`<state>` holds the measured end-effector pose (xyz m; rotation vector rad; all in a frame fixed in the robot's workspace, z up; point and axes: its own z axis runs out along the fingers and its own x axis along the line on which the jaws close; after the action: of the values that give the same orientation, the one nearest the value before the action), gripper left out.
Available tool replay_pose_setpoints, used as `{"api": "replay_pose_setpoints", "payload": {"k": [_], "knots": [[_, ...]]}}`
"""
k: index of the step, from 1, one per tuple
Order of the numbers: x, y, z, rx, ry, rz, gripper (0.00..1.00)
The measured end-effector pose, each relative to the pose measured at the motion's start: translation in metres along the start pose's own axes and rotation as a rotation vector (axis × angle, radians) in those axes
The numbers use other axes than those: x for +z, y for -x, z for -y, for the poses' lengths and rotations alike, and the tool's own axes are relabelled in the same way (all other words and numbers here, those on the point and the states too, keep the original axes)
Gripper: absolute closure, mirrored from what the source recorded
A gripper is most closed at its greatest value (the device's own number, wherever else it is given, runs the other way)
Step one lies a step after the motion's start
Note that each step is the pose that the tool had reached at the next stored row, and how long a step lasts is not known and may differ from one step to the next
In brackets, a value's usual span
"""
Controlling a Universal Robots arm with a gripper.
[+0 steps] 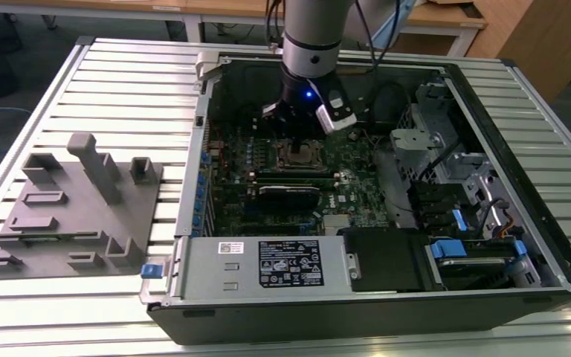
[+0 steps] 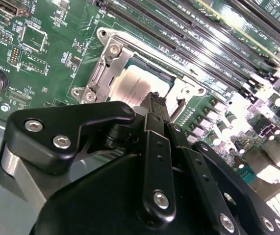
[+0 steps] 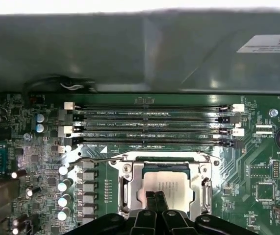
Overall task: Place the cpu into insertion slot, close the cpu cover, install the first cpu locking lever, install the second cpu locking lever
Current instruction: 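Close the cpu cover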
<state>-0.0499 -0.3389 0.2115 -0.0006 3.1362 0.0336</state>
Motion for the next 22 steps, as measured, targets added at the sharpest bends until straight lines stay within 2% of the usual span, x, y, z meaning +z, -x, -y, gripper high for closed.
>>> {"api": "replay_pose_setpoints", "payload": {"k": [3, 13, 22], "knots": [[0.0009, -0.0015, 0.0, -0.009, -0.0002, 0.0067, 0.89], [0.0042, -0.0222, 0.0001, -0.009, -0.0015, 0.0091, 0.89], [0.0112, -0.0233, 0.0002, -0.008, -0.0016, 0.0098, 0.89]]}}
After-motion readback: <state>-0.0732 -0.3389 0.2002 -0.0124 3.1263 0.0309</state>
